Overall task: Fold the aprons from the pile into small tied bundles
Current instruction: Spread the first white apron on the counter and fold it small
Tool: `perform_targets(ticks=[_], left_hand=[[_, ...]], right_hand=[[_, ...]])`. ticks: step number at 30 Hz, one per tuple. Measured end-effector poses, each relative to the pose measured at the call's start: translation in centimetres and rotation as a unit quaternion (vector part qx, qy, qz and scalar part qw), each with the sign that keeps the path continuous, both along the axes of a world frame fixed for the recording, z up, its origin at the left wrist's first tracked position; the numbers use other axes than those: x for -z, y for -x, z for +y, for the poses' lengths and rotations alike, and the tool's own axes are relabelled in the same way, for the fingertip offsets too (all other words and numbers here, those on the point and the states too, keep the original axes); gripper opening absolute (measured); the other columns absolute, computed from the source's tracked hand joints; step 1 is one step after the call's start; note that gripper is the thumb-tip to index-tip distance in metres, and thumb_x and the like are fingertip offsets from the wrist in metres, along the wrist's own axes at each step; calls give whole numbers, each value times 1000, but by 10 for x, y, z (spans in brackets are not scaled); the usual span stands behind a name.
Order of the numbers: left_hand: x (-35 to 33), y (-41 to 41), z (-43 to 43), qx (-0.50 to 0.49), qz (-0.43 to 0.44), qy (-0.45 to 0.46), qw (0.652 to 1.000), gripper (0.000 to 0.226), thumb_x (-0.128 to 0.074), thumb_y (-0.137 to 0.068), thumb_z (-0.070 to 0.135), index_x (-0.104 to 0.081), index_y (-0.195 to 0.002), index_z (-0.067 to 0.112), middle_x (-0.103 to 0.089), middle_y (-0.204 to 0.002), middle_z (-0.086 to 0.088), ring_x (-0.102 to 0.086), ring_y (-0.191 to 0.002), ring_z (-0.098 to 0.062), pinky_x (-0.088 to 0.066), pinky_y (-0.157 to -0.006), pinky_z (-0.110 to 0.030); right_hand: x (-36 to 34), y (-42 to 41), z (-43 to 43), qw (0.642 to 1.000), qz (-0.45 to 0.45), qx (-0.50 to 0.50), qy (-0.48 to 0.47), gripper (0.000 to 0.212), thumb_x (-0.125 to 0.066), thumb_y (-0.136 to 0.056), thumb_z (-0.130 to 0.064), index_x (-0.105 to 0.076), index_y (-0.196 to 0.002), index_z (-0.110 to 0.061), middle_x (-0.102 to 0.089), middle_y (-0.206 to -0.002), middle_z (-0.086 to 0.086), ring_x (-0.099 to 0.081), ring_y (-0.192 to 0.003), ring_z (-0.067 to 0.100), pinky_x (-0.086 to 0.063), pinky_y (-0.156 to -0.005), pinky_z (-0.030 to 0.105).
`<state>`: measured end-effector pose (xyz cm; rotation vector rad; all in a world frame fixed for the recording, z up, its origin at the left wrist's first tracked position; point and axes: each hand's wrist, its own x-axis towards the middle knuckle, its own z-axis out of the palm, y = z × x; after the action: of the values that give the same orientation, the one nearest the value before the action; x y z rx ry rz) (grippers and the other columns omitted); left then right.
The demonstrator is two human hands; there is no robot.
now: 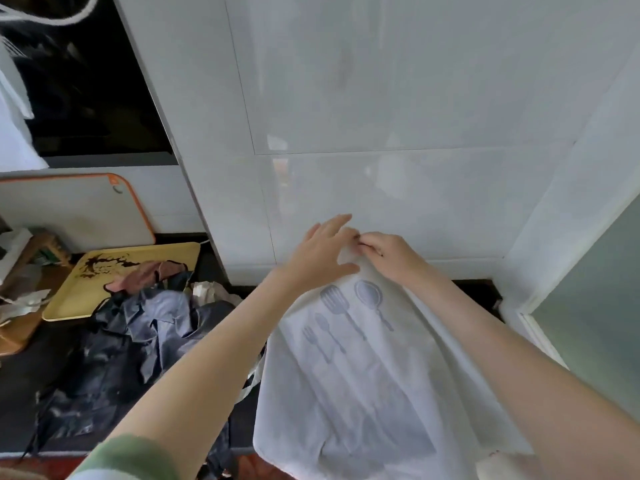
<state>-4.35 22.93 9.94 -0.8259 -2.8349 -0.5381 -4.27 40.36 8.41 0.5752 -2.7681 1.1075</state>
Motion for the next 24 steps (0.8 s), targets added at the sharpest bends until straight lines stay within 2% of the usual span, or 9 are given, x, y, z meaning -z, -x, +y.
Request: perform_targets(ticks=[2, 5, 8, 10, 13, 16, 18, 21, 24], left_hand=[[15, 22, 0, -1, -20, -25, 999, 30, -57, -94, 26, -56, -117, 6, -45, -142, -7, -46, -125, -23, -31, -99, -28], [36, 44, -6, 6, -82, -25, 996, 16, -50, -96, 18, -58, -95, 4, -57, -113, -9, -55, -93, -24, -39, -78, -31], [50, 54, -10, 16, -127, -59, 990, 30, -46, -91, 8, -35, -64, 15, -41, -69, -2, -34, -62, -17, -29, -61, -31], [50, 57, -14, 8, -133, -74, 988, 36, -46, -87, 8, -24, -61, 18, -28, -58, 2, -24, -56, -15, -22, -55, -30], [48, 66, -24, -11, -139, -70, 988, 35, -45, -85, 8, -20, -61, 18, -22, -55, 3, -19, -53, -13, -16, -47, -24], [50, 74, -38, -46, -163, -63, 983, 34, -44, -85, 10, -21, -61, 18, -23, -55, 3, -20, -54, -13, -17, -47, -23], [52, 77, -47, -65, -183, -31, 981, 33, -44, -87, 14, -22, -63, 18, -26, -57, 3, -22, -55, -16, -20, -52, -28], [54, 80, -60, -84, -219, 8, 972, 36, -47, -92, 27, -26, -64, 19, -30, -61, 2, -27, -60, -18, -23, -56, -30], [48, 75, -71, -78, -274, 47, 957, 41, -58, -86, 57, -46, -75, 19, -47, -73, 2, -44, -70, -18, -32, -63, -31]], right_hand=[[15, 11, -8, 999, -40, 10, 12, 18, -52, -94, -3, -69, -99, -5, -68, -95, 5, -61, -89, 20, -46, -85, 28], [34, 20, -9, 995, -67, 36, 59, 18, -58, -89, 0, -68, -102, -8, -64, -93, -3, -59, -87, 9, -43, -85, 18], [51, 28, -2, 993, -116, 24, -25, 15, -65, -85, -7, -61, -99, -10, -52, -86, -9, -51, -78, 9, -38, -70, 12], [67, 30, 5, 974, -196, 13, -108, 10, -66, -85, -17, -56, -86, -14, -52, -82, -6, -52, -79, 15, -36, -64, 19], [92, 28, 20, 933, -328, 31, -147, 11, -68, -82, -28, -61, -85, -21, -65, -86, -4, -64, -81, 16, -47, -67, 26], [103, 22, 36, 887, -398, 82, -221, 26, -69, -81, -37, -51, -78, -18, -56, -73, -2, -52, -56, 15, -37, -49, 23], [105, 25, 41, 871, -409, 120, -245, 36, -69, -80, -40, -45, -74, -14, -50, -67, 2, -42, -48, 16, -31, -47, 23], [98, 39, 40, 872, -385, 173, -249, 30, -70, -79, -30, -46, -76, -12, -53, -65, 6, -50, -47, 22, -42, -50, 25], [90, 58, 38, 872, -339, 173, -308, 14, -56, -87, -6, -45, -77, -7, -53, -67, 10, -58, -66, 28, -52, -64, 34]])
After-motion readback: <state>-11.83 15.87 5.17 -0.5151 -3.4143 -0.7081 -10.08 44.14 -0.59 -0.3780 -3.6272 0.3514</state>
